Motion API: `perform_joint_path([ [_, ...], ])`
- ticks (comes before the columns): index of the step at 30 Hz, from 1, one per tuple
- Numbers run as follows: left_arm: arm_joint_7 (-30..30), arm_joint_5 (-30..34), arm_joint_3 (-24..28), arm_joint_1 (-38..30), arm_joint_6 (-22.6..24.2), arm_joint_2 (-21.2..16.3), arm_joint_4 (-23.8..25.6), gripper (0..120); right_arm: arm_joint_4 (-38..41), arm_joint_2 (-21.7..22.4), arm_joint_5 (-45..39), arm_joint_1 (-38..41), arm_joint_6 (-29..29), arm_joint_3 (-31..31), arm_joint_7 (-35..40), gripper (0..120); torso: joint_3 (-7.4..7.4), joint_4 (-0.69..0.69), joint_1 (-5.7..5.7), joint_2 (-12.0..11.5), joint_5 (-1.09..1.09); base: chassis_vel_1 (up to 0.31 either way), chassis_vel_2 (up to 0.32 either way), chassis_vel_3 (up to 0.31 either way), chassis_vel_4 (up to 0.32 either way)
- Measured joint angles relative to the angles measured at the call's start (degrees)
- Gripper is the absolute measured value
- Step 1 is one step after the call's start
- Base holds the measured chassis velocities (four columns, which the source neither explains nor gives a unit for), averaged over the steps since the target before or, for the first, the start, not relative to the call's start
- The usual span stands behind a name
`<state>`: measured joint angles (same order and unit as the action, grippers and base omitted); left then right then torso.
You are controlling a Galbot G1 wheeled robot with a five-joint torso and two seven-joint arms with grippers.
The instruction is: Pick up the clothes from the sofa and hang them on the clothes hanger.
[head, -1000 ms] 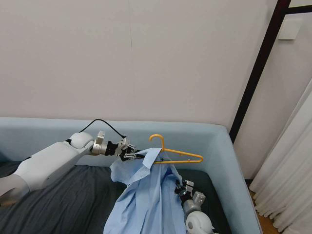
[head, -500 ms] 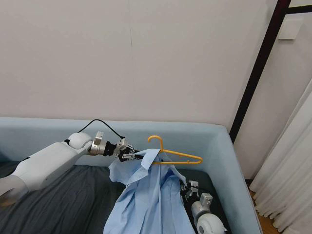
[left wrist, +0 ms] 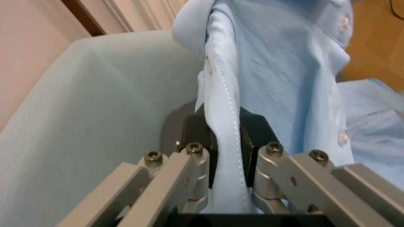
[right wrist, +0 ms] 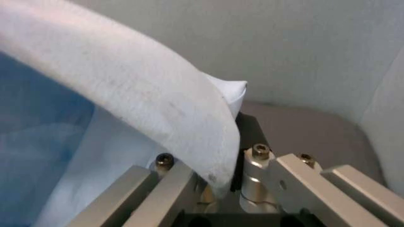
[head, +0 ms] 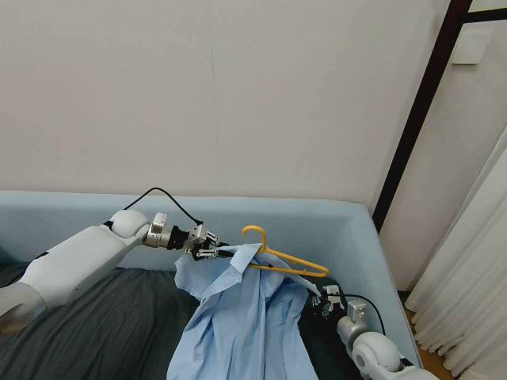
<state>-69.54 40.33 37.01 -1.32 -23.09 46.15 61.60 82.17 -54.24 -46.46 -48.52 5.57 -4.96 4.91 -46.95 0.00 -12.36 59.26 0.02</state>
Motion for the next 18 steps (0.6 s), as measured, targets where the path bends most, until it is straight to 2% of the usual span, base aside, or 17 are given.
perform_joint_path([
  [8,-2.19,-5.65,-2.06,0.0,-2.25,-0.17,0.05,7,1.18,2.68,1.32,1.37,0.05,0.12,-0.39,0,0.0,0.0,0.0,0.0,-0.02,0.0,0.0,0.0,0.0],
  [18,-2.28,-10.69,-4.19,-0.21,-2.94,0.74,-1.62,7,5.23,7.7,7.58,0.51,-3.55,0.98,-1.78,0,0.0,-0.01,0.0,0.0,-0.01,0.0,0.0,0.0,0.0],
])
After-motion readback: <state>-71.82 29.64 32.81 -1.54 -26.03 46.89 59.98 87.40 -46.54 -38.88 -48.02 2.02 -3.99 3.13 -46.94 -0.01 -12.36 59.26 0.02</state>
